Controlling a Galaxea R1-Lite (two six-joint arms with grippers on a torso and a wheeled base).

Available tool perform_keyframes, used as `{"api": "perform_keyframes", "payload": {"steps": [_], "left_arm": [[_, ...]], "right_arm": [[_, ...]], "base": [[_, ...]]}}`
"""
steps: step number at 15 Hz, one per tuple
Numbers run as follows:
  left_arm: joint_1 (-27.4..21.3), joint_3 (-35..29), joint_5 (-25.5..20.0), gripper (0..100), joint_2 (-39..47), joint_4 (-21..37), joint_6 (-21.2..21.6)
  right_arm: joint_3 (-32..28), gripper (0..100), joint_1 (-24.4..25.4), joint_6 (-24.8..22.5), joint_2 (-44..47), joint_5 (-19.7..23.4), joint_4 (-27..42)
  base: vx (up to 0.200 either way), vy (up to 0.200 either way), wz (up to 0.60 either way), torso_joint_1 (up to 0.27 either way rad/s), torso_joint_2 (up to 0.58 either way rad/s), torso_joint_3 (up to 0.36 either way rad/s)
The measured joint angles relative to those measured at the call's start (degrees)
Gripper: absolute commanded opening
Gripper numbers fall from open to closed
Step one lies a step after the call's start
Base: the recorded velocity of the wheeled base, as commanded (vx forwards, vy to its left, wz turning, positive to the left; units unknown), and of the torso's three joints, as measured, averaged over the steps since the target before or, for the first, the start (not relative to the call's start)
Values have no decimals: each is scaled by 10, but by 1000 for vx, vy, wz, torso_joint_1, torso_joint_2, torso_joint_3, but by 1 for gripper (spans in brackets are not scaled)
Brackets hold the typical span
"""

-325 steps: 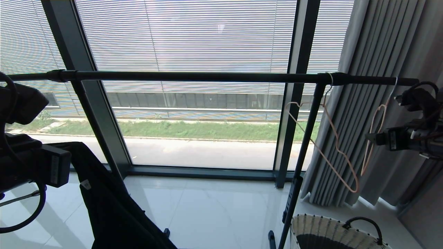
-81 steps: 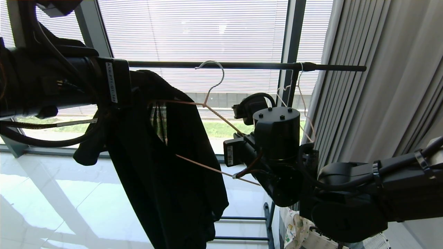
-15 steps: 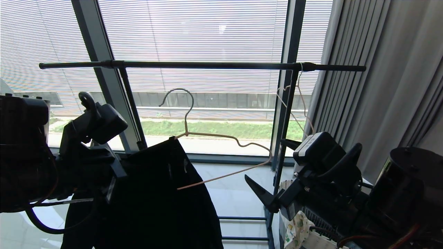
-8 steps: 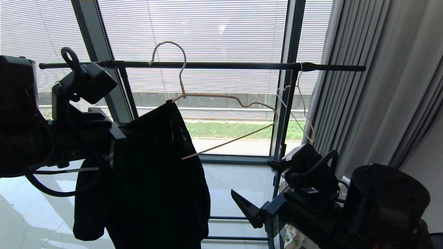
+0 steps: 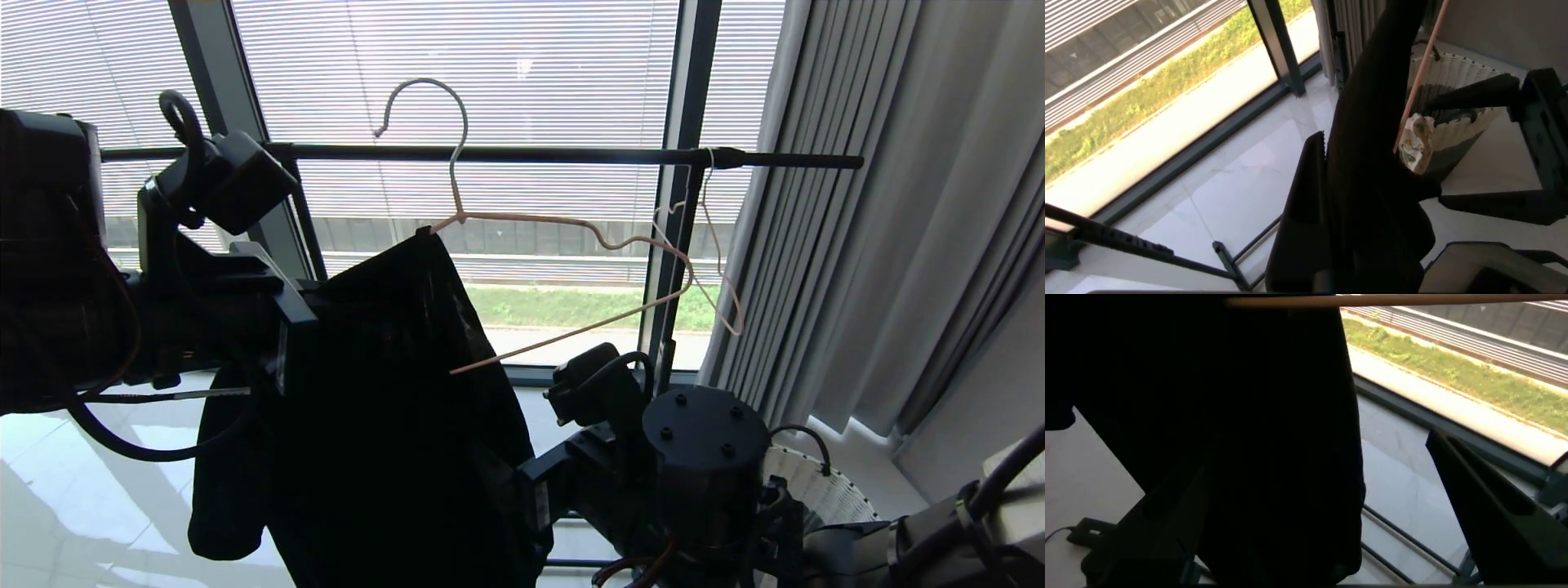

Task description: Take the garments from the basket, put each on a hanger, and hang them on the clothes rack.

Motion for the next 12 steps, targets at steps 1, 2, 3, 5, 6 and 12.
{"api": "perform_keyframes", "payload": {"steps": [1, 2, 3, 5, 6, 12], "left_arm": [[-4, 0, 1, 0, -1, 0, 1], [-6, 0, 1, 0, -1, 0, 2], [-7, 0, 1, 0, -1, 0, 2], [-9, 1, 1, 0, -1, 0, 2], [-10, 1, 1, 0, -1, 0, 2], [-20, 3, 3, 0, -3, 0, 2]], "right_arm": [[-1, 100, -6, 0, 8, -11, 0], [-2, 100, -14, 1, 14, -15, 0], [-2, 100, -22, 2, 18, -16, 0], [-4, 100, -28, 3, 18, -16, 0], [-6, 100, -28, 7, 17, -15, 0], [-39, 100, -10, 27, 10, -16, 0]], "base": [[0, 0, 0, 0, 0, 0], [0, 0, 0, 0, 0, 0], [0, 0, 0, 0, 0, 0], [0, 0, 0, 0, 0, 0], [0, 0, 0, 0, 0, 0], [0, 0, 0, 0, 0, 0]]}}
